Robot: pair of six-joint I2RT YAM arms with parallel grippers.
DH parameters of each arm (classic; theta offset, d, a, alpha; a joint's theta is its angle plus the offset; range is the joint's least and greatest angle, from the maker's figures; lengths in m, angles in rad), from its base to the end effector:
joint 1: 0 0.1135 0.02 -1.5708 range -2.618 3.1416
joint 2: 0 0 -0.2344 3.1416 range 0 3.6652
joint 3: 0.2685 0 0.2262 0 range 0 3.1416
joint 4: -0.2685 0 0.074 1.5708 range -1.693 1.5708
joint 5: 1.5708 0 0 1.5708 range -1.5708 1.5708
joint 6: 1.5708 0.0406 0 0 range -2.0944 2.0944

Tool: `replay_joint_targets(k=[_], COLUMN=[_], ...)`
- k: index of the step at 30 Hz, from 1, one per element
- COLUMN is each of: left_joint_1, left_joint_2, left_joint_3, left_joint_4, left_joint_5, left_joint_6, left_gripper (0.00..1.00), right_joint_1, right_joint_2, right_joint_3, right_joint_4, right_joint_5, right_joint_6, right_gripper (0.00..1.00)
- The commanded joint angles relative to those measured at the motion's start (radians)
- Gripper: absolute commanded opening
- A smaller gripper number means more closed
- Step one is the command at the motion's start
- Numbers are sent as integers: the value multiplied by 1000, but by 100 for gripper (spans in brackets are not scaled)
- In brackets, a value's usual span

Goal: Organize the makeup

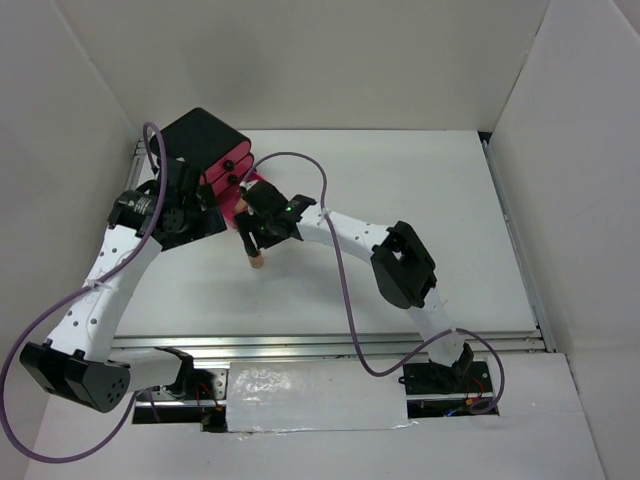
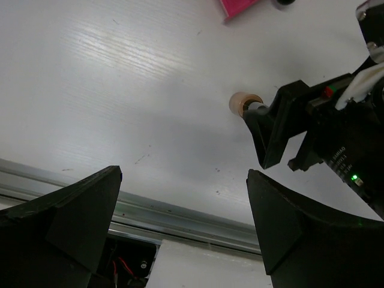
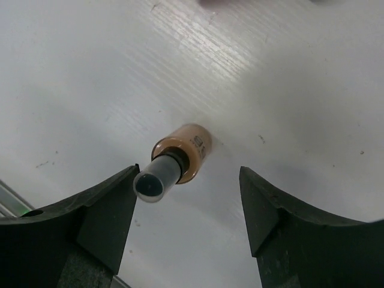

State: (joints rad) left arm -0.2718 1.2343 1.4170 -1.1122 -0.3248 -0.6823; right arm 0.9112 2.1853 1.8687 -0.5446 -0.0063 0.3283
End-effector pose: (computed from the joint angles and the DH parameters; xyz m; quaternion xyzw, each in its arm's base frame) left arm 0.2091 -0.0448 0.3433 -0.2408 0.9065 -0.0065 0.3468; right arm 0.2791 0.3603 0.2072 -0.2705 0.8979 0.2042 0.2811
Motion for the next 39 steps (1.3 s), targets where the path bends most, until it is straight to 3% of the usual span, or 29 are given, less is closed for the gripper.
replay_joint_targets(k=[1, 10, 18, 21, 22, 28, 33, 35, 39], left_joint_1=[5, 5, 6, 6, 6, 8, 8, 9, 6], left_joint_2=[-24, -32, -33, -33, -33, -64, -124, -159, -203], left_joint_3=[-1, -6, -26, -41, -46, -119, -174, -216, -295], left_joint_4=[-5, -17, 11, 34, 38, 106, 230, 333, 535], left_joint_5=[50, 10, 21, 36, 41, 69, 176, 292, 652], left_joint_6=[58, 107, 124, 132, 136, 168, 231, 280, 397], left_gripper=[99, 99, 99, 99, 99, 99, 99, 99, 99], right_joint_1=[17, 49, 63, 63, 63, 55, -6, -72, -194], right_joint_2=[20, 103, 80, 74, 71, -13, -177, -260, -393], right_joint_3=[89, 158, 93, 86, 87, 55, -69, -152, -301], right_joint_4=[-20, -77, -87, -89, -92, -92, -55, -31, 75], right_joint_5=[60, 54, 86, 95, 110, 121, -9, -158, -449], right_joint_6=[-6, -11, 8, 6, 11, 34, 110, 170, 251], right_gripper=[74, 51, 49, 34, 0, 0, 0, 0, 0])
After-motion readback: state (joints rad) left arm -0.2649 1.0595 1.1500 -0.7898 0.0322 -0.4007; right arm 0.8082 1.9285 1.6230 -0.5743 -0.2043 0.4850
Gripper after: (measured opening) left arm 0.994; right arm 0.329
